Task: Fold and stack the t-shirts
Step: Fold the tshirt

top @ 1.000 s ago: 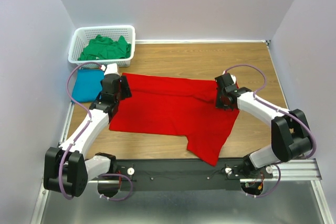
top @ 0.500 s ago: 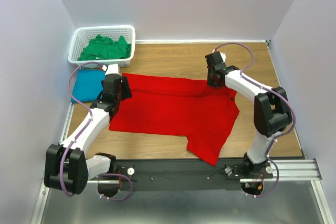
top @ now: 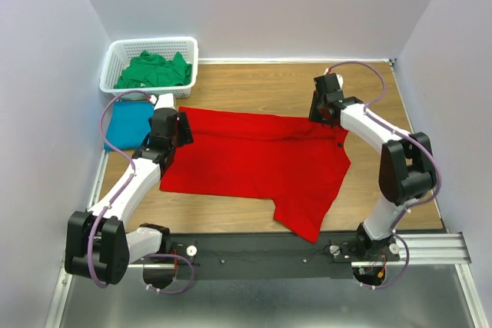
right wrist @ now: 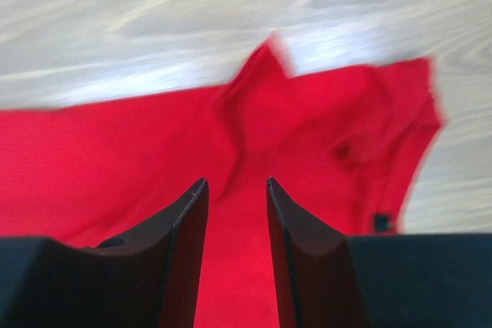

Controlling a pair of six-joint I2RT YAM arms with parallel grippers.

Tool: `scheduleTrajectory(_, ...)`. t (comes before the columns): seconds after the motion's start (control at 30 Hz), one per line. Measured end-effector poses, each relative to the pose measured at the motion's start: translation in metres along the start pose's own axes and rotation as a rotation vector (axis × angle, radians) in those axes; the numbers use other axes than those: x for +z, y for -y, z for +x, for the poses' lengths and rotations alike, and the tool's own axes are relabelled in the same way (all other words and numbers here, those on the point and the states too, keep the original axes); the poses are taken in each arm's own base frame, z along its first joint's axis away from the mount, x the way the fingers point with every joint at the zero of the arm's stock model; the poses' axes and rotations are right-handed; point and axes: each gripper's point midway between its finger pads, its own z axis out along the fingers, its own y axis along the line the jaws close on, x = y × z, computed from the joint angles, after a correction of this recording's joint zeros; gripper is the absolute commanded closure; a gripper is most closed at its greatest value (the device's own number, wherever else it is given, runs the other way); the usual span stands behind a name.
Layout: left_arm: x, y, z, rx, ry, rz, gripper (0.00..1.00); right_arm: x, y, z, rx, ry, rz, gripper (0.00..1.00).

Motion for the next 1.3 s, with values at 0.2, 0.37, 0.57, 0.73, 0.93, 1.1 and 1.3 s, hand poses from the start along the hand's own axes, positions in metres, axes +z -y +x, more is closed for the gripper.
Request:
scheduleTrajectory(0.2,0.0,0.001,0.0,0.0,-0.002,0.006,0.31,-0.028,-0.017,0.014,0.15,0.048,-0.173,0.45)
scheduleTrajectory(0.37,0.0,0.001,0.0,0.001,-0.001,0.008,0.31,-0.025,-0.031,0.029,0.249,0.048,-0.269,0.45)
scheduleTrajectory(0.57,0.0,0.002,-0.002,0.001,0.001,0.009,0.31,-0.009,-0.044,0.033,0.312,0.037,-0.329,0.57)
scheduleTrajectory(0.73,0.0,0.002,-0.003,0.0,0.003,0.009,0.31,0.004,-0.043,0.042,0.347,0.021,-0.322,0.58)
scheduleTrajectory(0.93,0.003,0.003,-0.001,0.003,-0.008,0.007,0.31,0.013,-0.034,0.056,0.375,-0.005,-0.293,0.58)
scheduleTrajectory(1.1,0.004,0.002,0.001,0.005,-0.015,0.006,0.31,0.017,-0.031,0.06,0.382,-0.012,-0.285,0.59)
scheduleTrajectory(1.3,0.005,0.003,0.003,0.007,-0.023,0.008,0.31,0.021,-0.034,0.061,0.384,-0.011,-0.297,0.62)
